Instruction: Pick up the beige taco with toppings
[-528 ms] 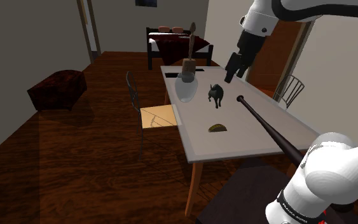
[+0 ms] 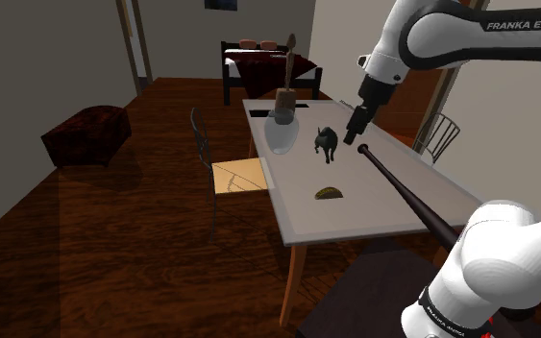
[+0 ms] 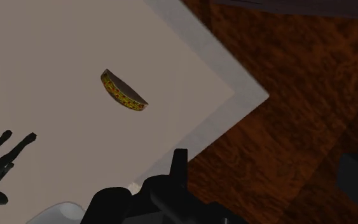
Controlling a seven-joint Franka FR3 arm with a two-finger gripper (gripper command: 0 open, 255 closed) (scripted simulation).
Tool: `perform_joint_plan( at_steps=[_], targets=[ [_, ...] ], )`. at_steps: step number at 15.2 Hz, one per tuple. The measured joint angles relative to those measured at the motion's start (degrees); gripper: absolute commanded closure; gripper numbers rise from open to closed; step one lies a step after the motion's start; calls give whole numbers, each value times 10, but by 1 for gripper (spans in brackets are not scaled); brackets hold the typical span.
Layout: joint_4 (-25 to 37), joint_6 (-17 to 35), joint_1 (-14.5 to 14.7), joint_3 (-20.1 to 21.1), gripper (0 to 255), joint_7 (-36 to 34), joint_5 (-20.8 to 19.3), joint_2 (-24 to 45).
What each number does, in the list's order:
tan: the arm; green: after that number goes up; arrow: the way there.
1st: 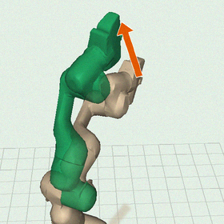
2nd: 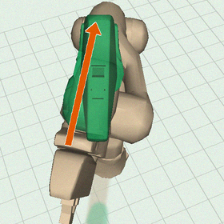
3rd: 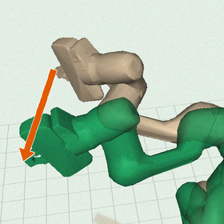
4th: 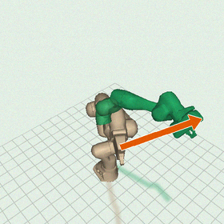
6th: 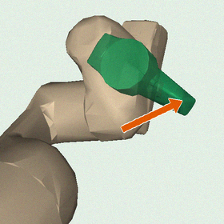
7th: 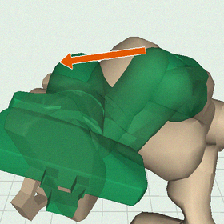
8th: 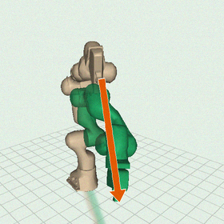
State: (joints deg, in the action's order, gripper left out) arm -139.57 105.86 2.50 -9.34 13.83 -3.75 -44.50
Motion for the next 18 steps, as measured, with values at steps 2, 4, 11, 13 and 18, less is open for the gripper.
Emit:
perform_joint_plan(
  at_steps=[2, 4, 11, 13, 18],
  targets=[
    [-27, 32, 3, -27, 0, 45, -11, 8],
    [-42, 58, 8, -54, 0, 91, -21, 22],
    [-70, 168, 33, -161, 0, 261, -43, 114],
    [-74, 205, 45, -196, 0, 314, -42, 152],
    [-45, 271, 95, -279, 0, 458, -3, 262]
  ],
)
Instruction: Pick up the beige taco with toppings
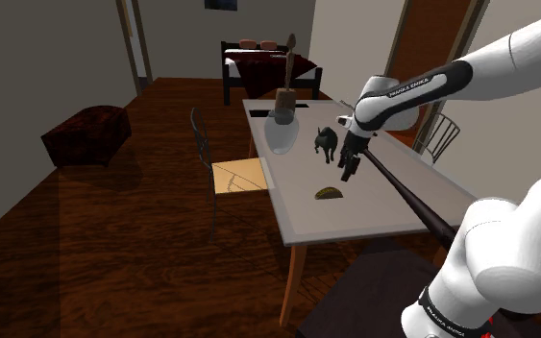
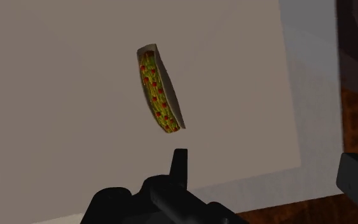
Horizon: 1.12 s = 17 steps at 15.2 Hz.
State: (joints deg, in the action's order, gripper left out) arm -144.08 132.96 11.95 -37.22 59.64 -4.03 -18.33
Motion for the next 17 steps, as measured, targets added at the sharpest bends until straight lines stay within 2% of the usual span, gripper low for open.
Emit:
perform_joint_plan(
  at_steps=[3, 6, 9, 10, 12, 17],
  targets=[
    [28, 37, 40, -51, 0, 110, 65, 88],
    [59, 62, 62, -80, 0, 241, 163, 185],
    [108, 63, 43, -67, 0, 374, 269, 288],
    [119, 62, 33, -58, 0, 403, 290, 309],
    [132, 66, 17, -42, 0, 439, 322, 339],
    [135, 88, -5, -15, 0, 479, 371, 379]
  ],
)
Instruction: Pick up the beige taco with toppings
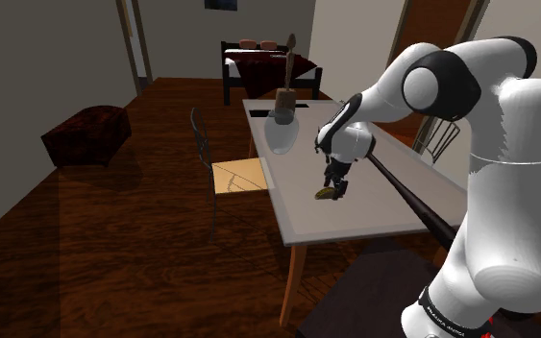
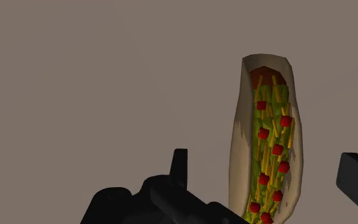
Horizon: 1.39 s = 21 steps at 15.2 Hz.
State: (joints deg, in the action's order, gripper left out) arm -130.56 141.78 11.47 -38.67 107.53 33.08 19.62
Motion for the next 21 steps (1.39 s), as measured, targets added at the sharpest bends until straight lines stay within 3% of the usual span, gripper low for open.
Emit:
perform_joint_plan(
  at_steps=[1, 2, 12, 21],
  targets=[
    [1, 4, -4, 5, 0, 7, 9, 7],
    [2, 6, -6, 8, 255, 9, 13, 11],
    [3, 7, -7, 10, 255, 11, 17, 14],
    [-3, -27, 25, -32, 255, -43, -57, -47]
  ],
)
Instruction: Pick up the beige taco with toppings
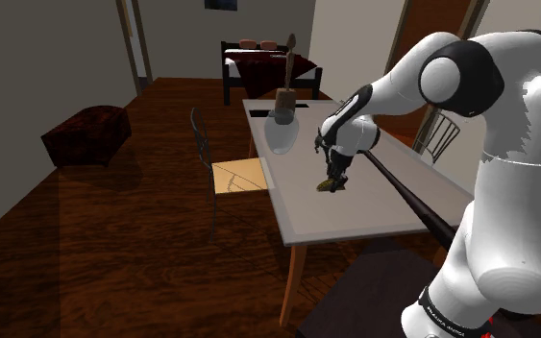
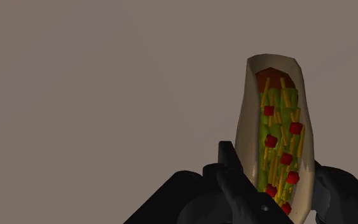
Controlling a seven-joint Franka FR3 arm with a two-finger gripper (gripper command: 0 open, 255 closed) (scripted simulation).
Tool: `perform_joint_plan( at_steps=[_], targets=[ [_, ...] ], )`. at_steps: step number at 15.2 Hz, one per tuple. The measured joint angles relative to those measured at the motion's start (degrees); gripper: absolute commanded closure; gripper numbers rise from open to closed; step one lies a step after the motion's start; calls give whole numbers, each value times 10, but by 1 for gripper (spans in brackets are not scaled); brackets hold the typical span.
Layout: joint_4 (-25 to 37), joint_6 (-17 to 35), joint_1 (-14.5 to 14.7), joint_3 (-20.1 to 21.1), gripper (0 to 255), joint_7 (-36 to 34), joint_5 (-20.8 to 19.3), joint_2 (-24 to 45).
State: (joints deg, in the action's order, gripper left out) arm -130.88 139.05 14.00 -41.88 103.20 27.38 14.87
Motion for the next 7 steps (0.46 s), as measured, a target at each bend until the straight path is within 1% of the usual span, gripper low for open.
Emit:
perform_joint_plan(
  at_steps=[5, 7],
  targets=[
    [3, -25, 17, -21, 255, -37, -48, -39],
    [6, -34, 21, -26, 255, -47, -62, -49]
  ],
)
